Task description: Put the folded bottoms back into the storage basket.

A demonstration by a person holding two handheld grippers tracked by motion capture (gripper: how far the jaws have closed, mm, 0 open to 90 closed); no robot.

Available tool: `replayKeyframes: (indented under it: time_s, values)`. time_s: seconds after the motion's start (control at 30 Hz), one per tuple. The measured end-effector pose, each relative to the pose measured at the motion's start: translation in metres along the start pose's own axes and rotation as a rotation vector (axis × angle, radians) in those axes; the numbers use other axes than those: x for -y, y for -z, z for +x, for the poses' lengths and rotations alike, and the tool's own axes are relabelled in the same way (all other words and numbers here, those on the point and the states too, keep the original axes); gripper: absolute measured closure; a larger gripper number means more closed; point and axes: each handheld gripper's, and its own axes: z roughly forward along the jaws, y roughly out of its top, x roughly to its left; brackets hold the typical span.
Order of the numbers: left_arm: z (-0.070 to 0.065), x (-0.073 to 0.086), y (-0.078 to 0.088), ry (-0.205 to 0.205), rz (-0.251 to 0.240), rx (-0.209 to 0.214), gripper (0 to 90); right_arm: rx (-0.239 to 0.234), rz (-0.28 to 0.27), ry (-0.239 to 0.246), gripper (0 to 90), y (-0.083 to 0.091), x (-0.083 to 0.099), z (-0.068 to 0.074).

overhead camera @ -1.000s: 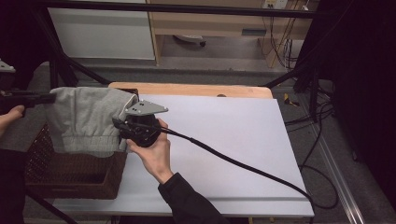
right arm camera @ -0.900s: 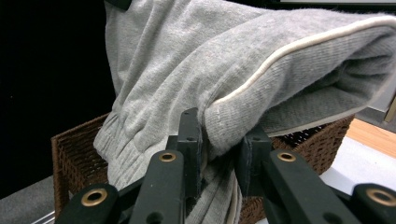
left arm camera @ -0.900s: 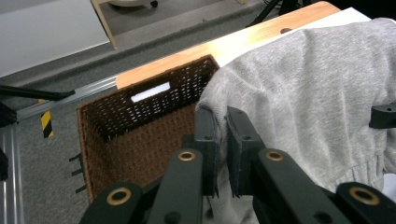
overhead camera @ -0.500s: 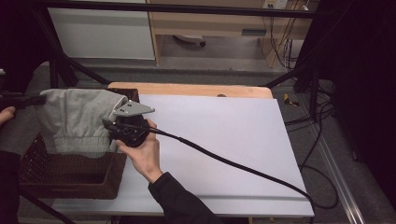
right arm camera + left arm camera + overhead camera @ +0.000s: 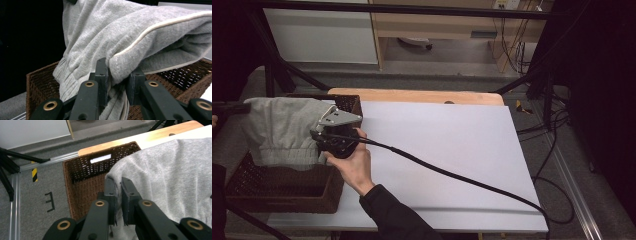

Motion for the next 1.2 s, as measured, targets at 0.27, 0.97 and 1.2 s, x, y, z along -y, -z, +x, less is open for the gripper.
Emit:
replayKeyframes:
  time_s: [0.27, 0.97, 1.2]
  values:
    - [0.01, 0.007, -0.004, 0.025, 0.012, -0.012, 83.8, -0.012, 0.008, -0.01, 74.6, -0.014, 0.006, 0.002]
    - [0.018, 0.024, -0.014, 0.037, 0.041, -0.013, 83.7, -0.023, 0.047, -0.018, 74.4, -0.035, 0.027, 0.004]
    - [0.019, 0.035, -0.023, 0.044, 0.049, -0.002, 83.8, -0.025, 0.067, -0.029, 74.4, -0.041, 0.037, 0.003]
